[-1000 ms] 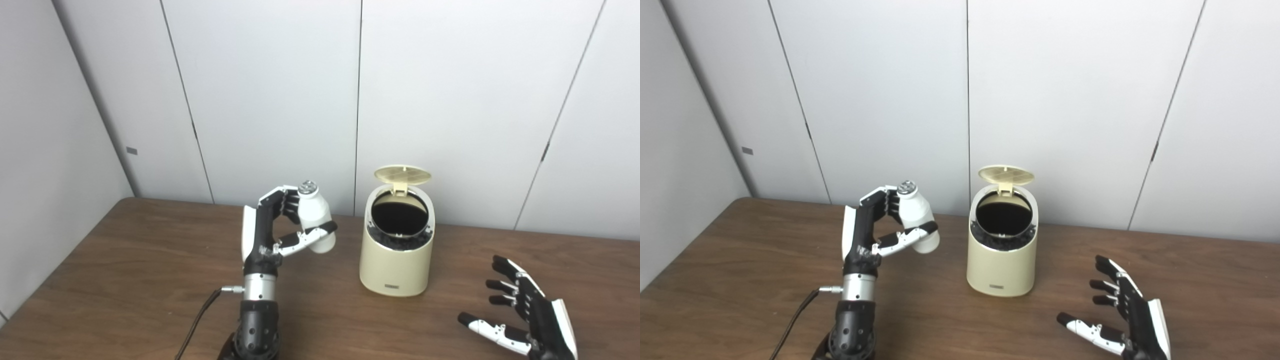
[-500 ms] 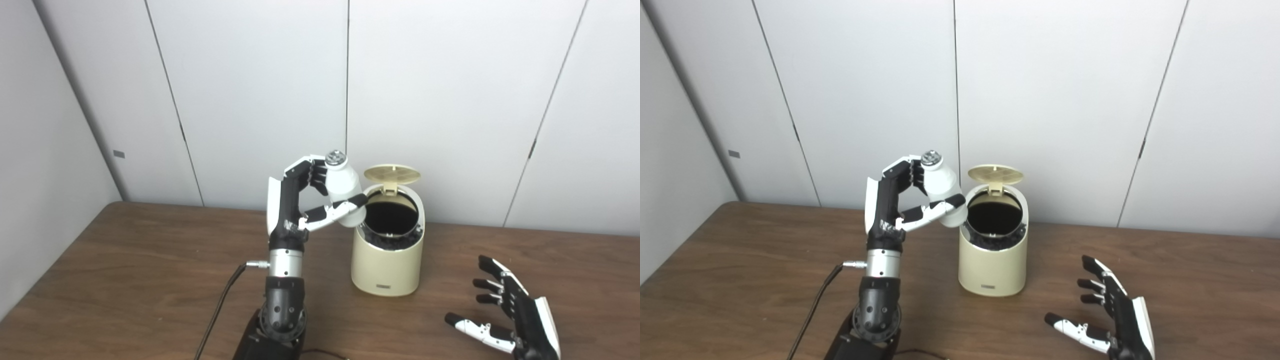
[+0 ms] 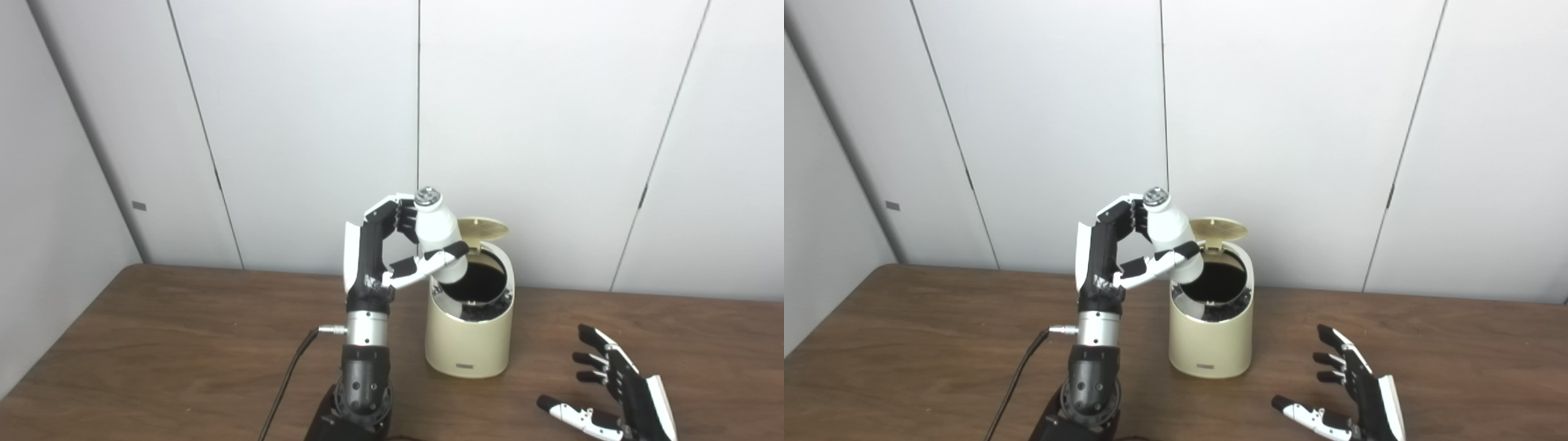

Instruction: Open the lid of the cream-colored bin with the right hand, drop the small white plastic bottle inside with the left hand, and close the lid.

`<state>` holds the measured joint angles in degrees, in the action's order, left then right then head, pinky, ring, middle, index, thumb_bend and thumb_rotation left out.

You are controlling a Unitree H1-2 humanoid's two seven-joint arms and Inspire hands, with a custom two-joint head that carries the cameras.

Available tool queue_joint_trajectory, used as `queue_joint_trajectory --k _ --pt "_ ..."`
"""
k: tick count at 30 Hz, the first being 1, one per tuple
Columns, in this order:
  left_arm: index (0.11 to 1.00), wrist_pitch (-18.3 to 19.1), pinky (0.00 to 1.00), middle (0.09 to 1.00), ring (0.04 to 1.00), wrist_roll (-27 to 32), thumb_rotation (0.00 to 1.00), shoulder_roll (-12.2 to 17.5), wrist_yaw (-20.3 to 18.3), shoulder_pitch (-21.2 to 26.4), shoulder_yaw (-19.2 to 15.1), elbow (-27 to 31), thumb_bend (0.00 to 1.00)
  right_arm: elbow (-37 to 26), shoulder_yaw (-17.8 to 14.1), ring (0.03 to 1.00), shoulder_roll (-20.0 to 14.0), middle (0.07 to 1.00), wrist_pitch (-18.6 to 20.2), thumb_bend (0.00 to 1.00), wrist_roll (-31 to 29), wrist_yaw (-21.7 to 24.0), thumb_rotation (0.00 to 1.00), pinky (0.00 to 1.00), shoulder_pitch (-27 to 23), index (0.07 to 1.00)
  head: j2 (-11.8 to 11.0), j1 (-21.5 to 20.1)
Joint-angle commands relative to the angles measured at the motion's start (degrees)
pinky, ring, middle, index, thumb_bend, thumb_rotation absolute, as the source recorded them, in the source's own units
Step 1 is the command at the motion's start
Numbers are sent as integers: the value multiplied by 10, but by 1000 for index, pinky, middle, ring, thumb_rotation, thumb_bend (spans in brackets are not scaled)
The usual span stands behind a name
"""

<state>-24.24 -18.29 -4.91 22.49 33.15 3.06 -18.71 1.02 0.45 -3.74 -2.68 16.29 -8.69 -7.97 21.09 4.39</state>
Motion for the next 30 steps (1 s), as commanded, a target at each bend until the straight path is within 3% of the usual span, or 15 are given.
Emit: queue_joint_trajectory --k 1,9,19,30 --pt "512 -26 356 472 429 -2 0 -9 7 34 8 1 505 -18 1 750 4 850 -18 704 0 -6 48 652 -18 825 0 -1" --pt "517 -27 348 465 423 11 0 -4 33 43 40 -44 504 -19 1 751 10 855 -21 703 1 -9 77 668 -20 830 1 -9" --pt "501 -27 366 470 428 31 0 18 93 62 99 -103 506 -24 2 750 17 854 -23 703 1 -13 79 668 -23 824 2 -16" --pt "494 -27 388 472 439 34 0 37 195 84 169 -168 506 -30 4 754 21 851 -27 696 2 -16 81 666 -22 823 5 -22"
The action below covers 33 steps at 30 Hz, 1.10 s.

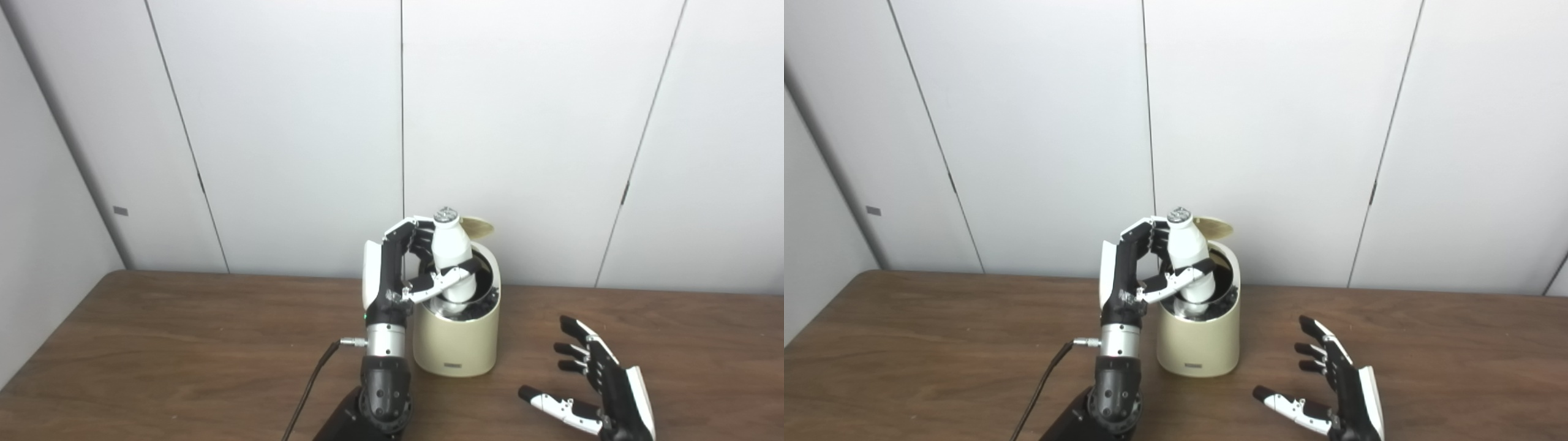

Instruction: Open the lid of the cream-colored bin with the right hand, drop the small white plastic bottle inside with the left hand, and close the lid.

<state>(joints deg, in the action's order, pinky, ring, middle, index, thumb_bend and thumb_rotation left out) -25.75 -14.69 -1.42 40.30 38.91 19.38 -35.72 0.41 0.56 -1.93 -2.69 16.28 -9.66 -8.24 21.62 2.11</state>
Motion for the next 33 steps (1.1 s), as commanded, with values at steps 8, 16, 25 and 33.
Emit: queue_joint_trajectory --k 8,16,25,33 --pt "493 -12 372 479 430 16 0 18 67 34 53 -24 505 -26 3 759 4 854 -30 703 -2 -5 98 667 -19 827 0 0" --pt "504 -12 364 466 422 21 0 22 79 35 68 -47 505 -33 0 759 3 854 -25 700 -8 -3 94 673 -15 830 6 2" --pt "538 -12 395 493 420 11 0 14 24 26 40 -58 502 -33 0 752 0 854 -27 696 -11 -1 72 661 -16 827 8 7" --pt "523 -12 431 483 479 -11 0 17 23 25 31 -50 515 -26 2 744 -2 851 -31 702 -7 -4 60 658 -19 826 6 9"
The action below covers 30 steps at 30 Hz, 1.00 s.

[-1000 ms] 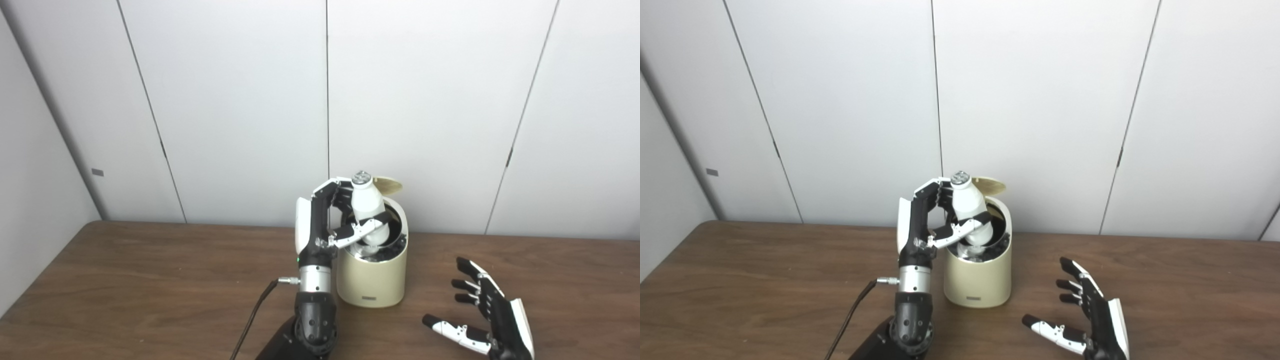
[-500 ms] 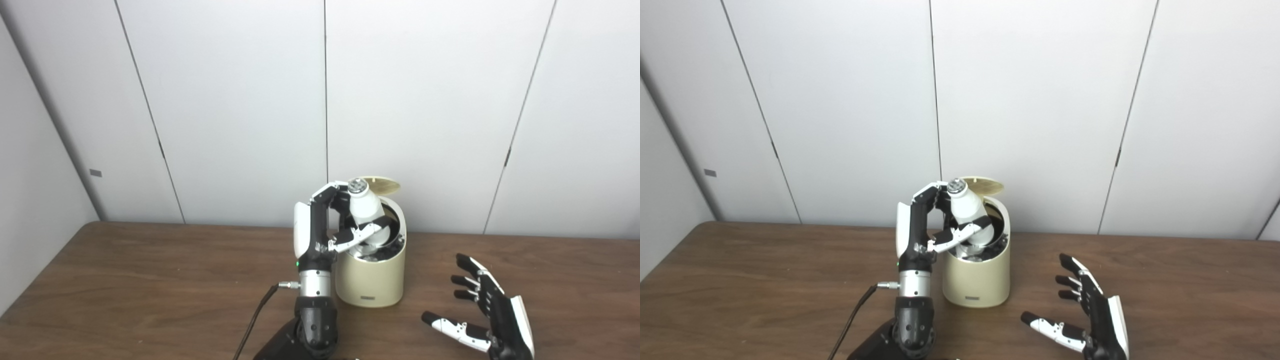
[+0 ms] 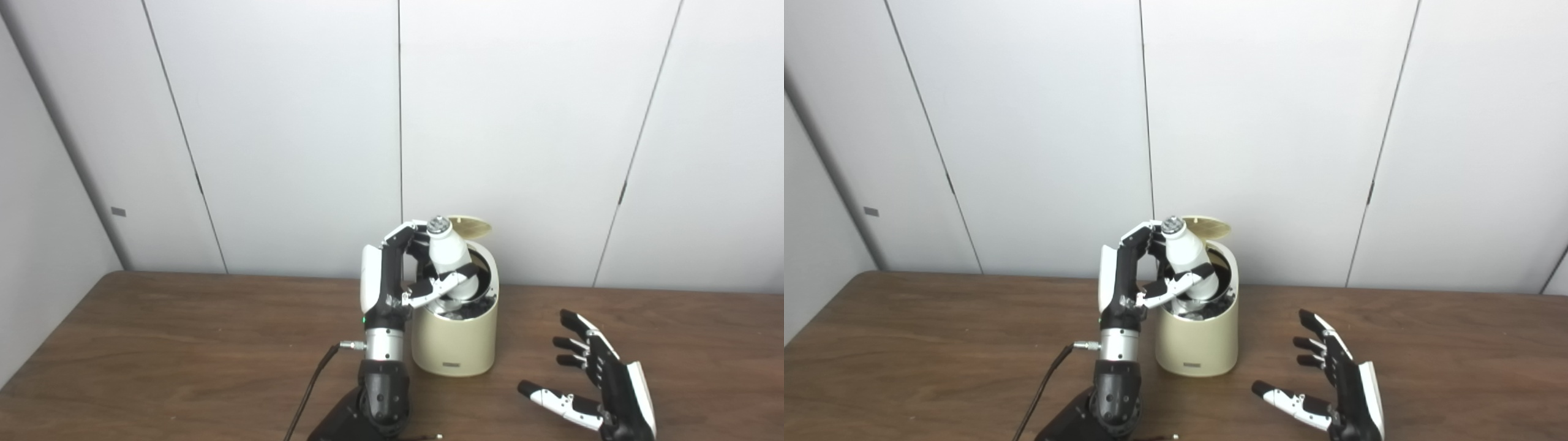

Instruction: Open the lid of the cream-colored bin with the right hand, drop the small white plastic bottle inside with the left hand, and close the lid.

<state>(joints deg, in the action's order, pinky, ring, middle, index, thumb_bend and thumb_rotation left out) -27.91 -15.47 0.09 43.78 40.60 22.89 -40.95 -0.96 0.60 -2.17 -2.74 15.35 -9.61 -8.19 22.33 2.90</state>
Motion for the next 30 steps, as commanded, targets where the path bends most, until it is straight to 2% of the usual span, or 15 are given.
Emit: queue_joint_trajectory --k 1,10,11,12,13,16,30 --pt "517 10 440 482 505 -2 0 2 -13 8 -5 3 519 -13 2 740 1 848 -30 703 4 -6 63 651 -19 823 -1 1" --pt "500 10 445 498 545 -2 0 4 -26 6 -10 14 523 -1 0 751 0 852 -37 706 -3 -6 67 669 -26 830 -3 4" --pt "499 10 454 581 556 -2 28 5 -26 6 -10 16 522 0 0 753 0 854 -39 708 -2 -6 71 670 -26 831 -3 4" --pt "596 10 463 628 566 -2 22 5 -26 5 -9 19 654 1 1 753 0 853 -41 709 -2 -6 75 669 -26 830 -3 4" --pt "665 10 465 661 571 -3 21 5 -26 4 -10 21 737 1 1 754 0 853 -42 711 -1 -6 78 668 -26 830 -3 4" --pt "736 10 466 687 578 -3 25 5 -25 3 -8 26 791 -1 1 752 0 852 -39 709 -1 -5 83 666 -26 827 -2 5" --pt "738 10 453 682 569 4 27 4 -31 1 -11 36 800 -2 1 746 0 849 -36 715 0 -3 72 654 -27 821 0 10"
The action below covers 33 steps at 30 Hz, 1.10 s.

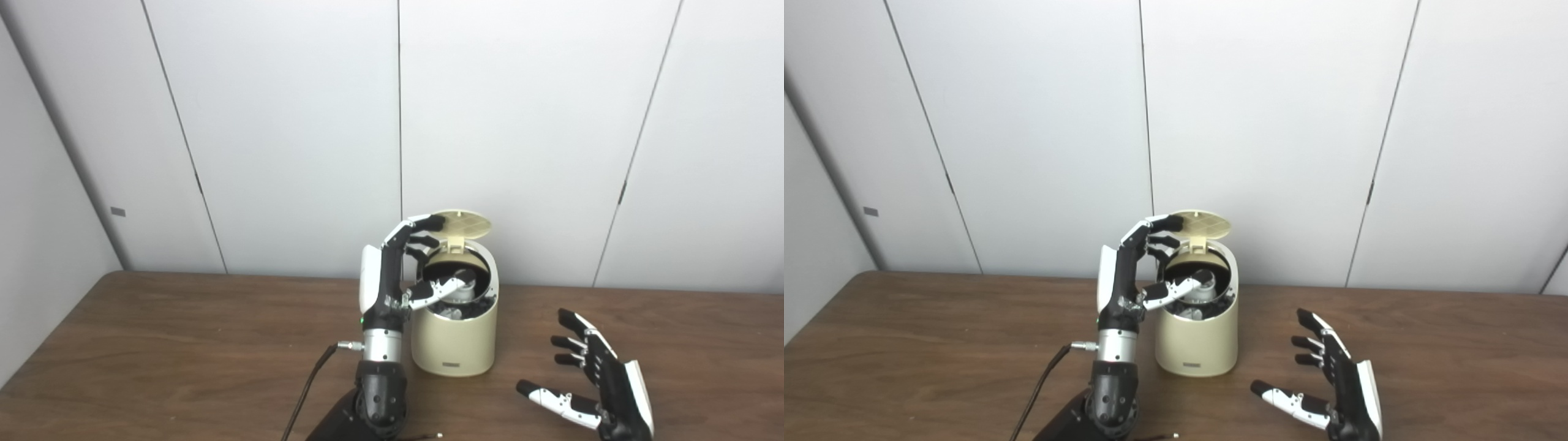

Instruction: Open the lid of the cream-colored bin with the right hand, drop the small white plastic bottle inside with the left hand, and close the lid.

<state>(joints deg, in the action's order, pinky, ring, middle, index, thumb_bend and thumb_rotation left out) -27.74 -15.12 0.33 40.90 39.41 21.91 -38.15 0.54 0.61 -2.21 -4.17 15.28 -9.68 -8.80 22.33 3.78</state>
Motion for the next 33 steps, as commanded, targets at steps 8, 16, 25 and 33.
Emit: queue_joint_trajectory --k 8,16,25,33 --pt "695 8 452 659 565 12 11 4 -10 3 -4 32 770 -17 2 744 -2 852 -21 716 1 0 95 654 -21 827 0 1" --pt "507 8 411 495 482 7 9 13 -5 -18 -7 69 528 -10 2 740 -4 851 -26 711 1 -1 71 647 -23 822 -2 6" --pt "515 8 336 454 378 15 0 36 -10 -56 -14 140 517 -11 2 740 -7 850 -22 710 -1 3 78 651 -21 820 -2 11" --pt "498 8 396 478 459 92 0 70 -128 -93 -44 194 519 -2 2 737 -12 849 -32 706 -6 8 62 643 -21 811 -2 16"
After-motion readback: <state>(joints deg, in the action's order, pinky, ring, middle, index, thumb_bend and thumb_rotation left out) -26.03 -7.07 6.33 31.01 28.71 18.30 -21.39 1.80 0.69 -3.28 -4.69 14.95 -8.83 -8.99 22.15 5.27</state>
